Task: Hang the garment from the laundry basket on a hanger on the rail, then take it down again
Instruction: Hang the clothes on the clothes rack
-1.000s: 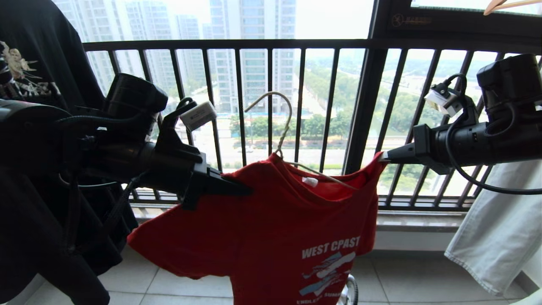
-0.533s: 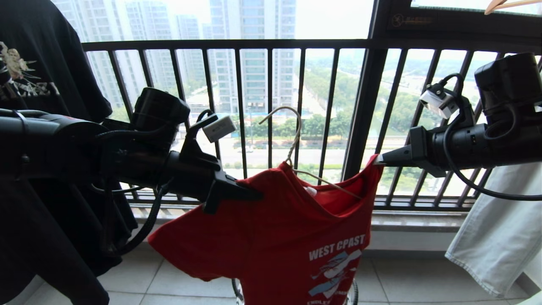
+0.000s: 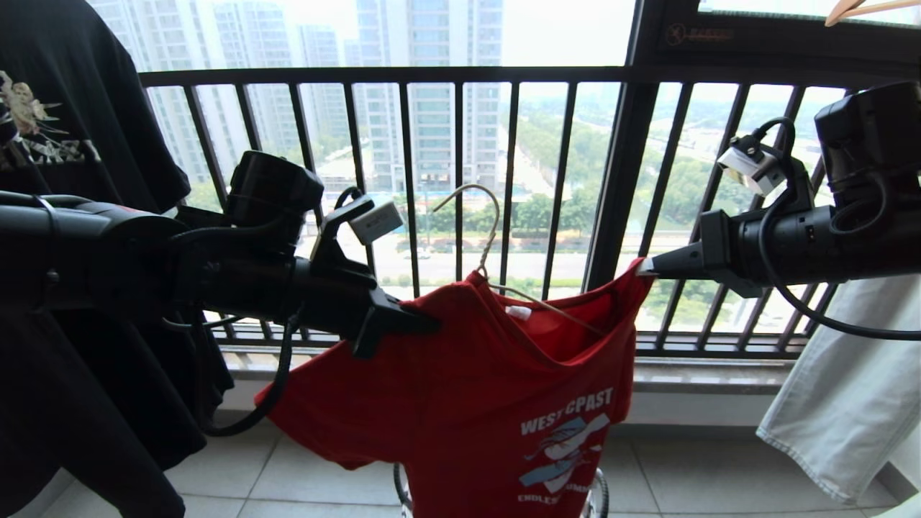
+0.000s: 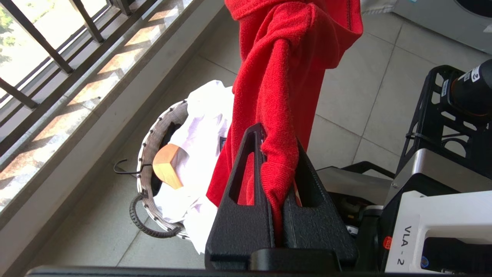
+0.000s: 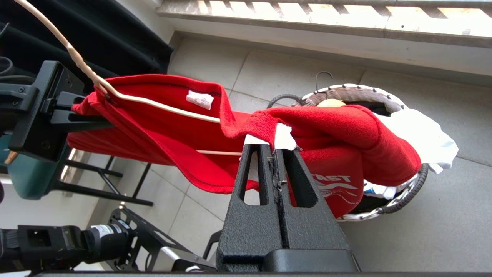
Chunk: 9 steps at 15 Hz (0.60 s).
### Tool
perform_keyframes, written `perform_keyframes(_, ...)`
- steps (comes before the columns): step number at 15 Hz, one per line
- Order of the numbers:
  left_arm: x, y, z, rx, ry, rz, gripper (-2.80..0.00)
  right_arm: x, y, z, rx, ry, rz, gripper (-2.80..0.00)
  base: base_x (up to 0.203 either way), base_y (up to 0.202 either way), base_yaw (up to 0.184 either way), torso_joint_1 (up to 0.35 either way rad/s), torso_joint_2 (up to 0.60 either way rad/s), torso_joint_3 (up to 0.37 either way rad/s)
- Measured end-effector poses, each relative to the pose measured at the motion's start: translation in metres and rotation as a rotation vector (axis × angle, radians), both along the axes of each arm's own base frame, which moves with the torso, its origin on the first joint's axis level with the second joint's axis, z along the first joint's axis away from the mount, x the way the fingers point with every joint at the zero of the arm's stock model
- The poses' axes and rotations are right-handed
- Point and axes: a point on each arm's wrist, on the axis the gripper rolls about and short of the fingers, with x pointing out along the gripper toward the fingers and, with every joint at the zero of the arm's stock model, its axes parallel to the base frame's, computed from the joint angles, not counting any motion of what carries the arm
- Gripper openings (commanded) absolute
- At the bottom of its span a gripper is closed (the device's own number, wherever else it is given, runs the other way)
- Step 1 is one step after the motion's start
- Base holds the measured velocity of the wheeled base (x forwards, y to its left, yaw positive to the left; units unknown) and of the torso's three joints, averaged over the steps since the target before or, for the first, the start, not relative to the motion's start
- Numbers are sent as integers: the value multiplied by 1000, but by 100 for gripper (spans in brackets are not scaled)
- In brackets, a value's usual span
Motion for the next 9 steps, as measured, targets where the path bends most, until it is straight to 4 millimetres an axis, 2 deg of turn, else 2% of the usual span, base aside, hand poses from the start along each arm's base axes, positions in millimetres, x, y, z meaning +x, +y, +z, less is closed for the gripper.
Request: perform_keyframes(9, -1, -17, -16, -6, 6, -42, -280, -6, 13, 1, 46, 36, 25, -280, 0, 0, 0, 0, 0, 0)
